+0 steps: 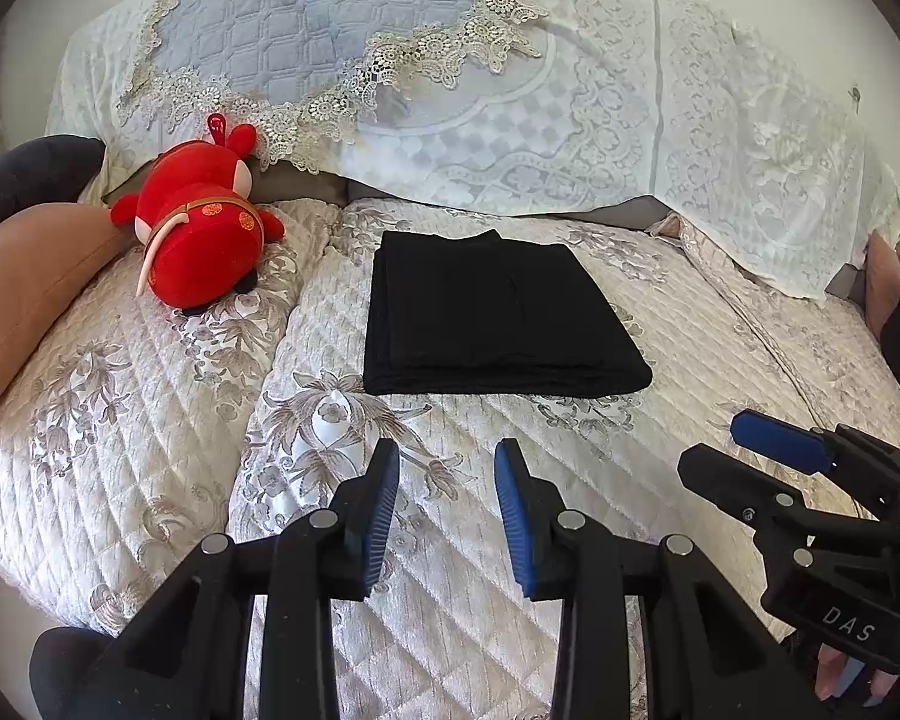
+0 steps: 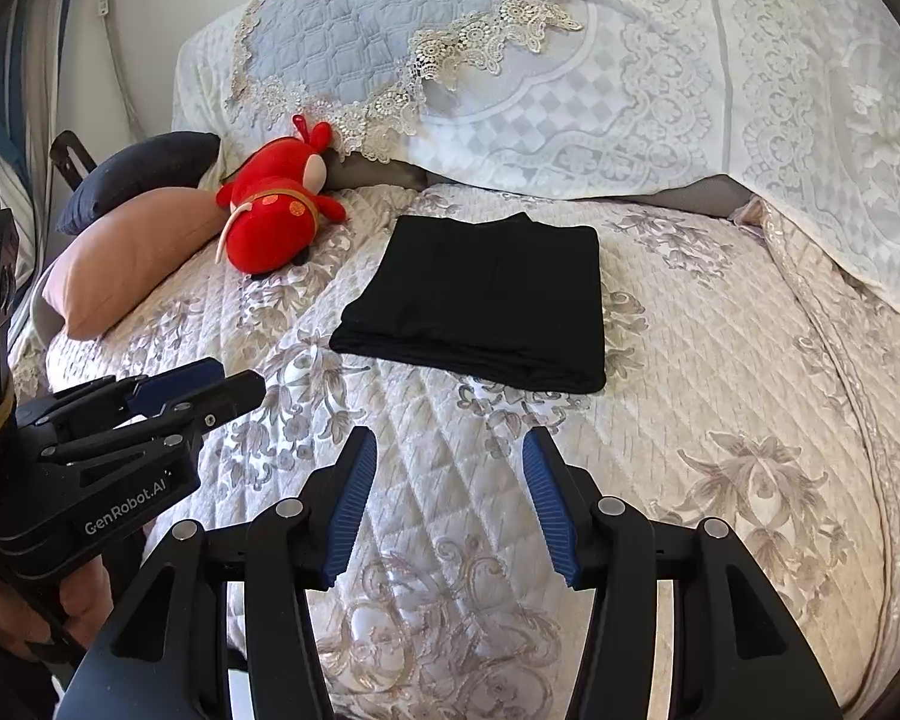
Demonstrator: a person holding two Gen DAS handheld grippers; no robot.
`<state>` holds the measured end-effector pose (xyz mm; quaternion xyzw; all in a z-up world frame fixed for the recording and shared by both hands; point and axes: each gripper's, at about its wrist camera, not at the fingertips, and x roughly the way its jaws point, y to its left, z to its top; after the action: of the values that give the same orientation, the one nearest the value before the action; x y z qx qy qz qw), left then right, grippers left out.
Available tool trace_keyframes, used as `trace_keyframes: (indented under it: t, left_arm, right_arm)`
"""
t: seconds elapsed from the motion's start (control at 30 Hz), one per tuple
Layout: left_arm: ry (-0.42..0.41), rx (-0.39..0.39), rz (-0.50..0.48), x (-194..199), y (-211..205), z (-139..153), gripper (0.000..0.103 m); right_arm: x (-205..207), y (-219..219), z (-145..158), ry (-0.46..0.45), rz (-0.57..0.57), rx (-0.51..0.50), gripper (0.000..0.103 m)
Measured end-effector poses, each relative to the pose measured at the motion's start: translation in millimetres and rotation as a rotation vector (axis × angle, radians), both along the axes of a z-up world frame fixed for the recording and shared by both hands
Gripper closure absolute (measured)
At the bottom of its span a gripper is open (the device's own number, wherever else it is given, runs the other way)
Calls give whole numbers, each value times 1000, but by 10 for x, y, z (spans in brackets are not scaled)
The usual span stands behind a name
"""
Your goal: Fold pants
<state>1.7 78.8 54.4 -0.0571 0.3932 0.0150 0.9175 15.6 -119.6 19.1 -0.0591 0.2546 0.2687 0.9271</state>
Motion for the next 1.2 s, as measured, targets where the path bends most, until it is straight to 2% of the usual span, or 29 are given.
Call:
trace_keyframes:
  t: [0.5,0.83,1.2]
  left_arm:
    - [29,10,-18,1,-84,-51,68]
    - [30,-22,-32,16,-51,-52,67]
    - [25,6,-25,0,-84,-36,67]
  right_arm:
    - [-16,15,-49,10,0,-15,51]
    - [-21,61,-30,-2,0,-40,51]
    - [-26,84,-27,-6,3,-46,51]
